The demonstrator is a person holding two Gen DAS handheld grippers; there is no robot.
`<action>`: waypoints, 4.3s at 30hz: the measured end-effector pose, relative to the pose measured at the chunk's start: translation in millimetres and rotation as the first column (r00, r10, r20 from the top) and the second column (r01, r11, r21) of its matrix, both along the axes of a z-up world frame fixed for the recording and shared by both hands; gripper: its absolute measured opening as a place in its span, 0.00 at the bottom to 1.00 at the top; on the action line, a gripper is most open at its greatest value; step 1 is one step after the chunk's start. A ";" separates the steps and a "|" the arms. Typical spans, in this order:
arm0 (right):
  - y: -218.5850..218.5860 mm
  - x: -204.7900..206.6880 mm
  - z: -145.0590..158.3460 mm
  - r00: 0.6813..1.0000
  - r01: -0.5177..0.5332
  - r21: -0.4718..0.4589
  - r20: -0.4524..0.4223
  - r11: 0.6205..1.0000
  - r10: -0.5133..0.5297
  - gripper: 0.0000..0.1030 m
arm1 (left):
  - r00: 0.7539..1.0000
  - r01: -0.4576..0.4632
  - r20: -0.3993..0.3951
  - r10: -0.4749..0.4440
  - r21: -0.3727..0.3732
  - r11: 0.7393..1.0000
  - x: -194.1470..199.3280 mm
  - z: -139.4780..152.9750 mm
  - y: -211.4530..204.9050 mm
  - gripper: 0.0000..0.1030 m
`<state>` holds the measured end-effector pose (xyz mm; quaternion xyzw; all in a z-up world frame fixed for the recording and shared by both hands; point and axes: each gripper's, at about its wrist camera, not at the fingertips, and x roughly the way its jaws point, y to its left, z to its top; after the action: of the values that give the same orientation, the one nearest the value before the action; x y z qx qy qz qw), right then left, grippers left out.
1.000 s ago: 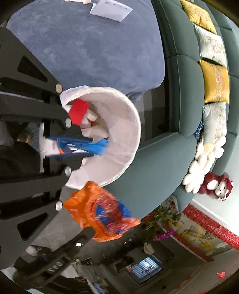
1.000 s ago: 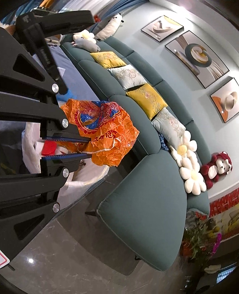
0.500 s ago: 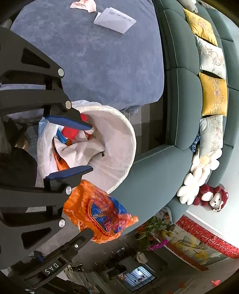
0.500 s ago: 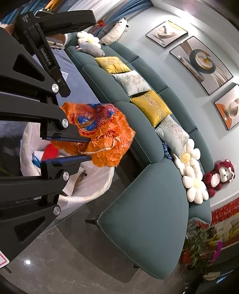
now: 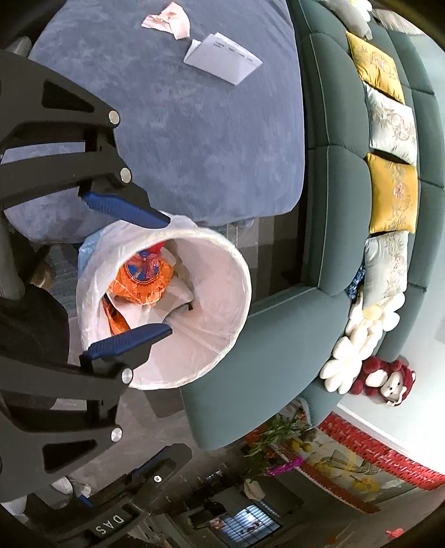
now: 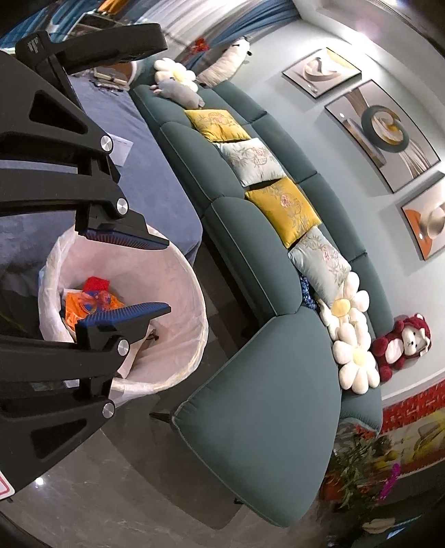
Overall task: Collect trash
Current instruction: 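Move both open tools back to the pink cloth and white papers, then grasp the white paper receipts with the right tool while the left tool grasps the pink cloth, then carry the papers and pink cloth over the trash bin with both tools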
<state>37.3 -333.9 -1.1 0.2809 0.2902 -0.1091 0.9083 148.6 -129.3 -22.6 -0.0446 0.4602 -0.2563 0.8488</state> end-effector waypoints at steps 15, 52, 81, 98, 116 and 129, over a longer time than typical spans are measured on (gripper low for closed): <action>93.0 26.5 16.0 0.987 -0.162 -0.044 -0.027 0.986 0.161 0.35 | 0.976 -0.217 -0.016 0.216 -0.011 0.976 6.3 -3.9 108.8 0.67; 364.2 189.9 -60.6 0.820 -0.543 -0.054 -0.250 0.838 0.515 0.44 | 0.823 -0.546 -0.071 0.563 0.171 0.820 87.3 -98.5 345.0 0.83; 384.2 281.9 -150.9 0.788 -0.554 -0.094 -0.379 0.827 0.485 0.20 | 0.877 -0.400 -0.234 0.420 0.129 0.907 149.6 -160.8 328.7 0.03; 241.2 192.2 -61.9 0.920 -0.354 -0.073 -0.205 0.932 0.333 0.01 | 0.954 -0.272 -0.134 0.267 -0.020 0.962 103.4 -60.7 240.8 0.03; 80.6 55.0 29.0 0.996 -0.083 -0.072 0.037 0.994 0.086 0.01 | 0.999 0.020 0.033 -0.020 -0.019 1.000 26.1 24.4 70.9 0.03; -14.9 -21.6 26.4 0.994 0.095 -0.030 0.063 0.995 -0.093 0.01 | 0.982 0.179 0.049 -0.181 0.030 0.983 -9.1 28.5 -38.5 0.03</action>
<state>15.7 -348.7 25.3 0.2826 0.2466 -0.1480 0.9151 139.5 -167.8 5.9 0.0148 0.4436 -0.3270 0.8343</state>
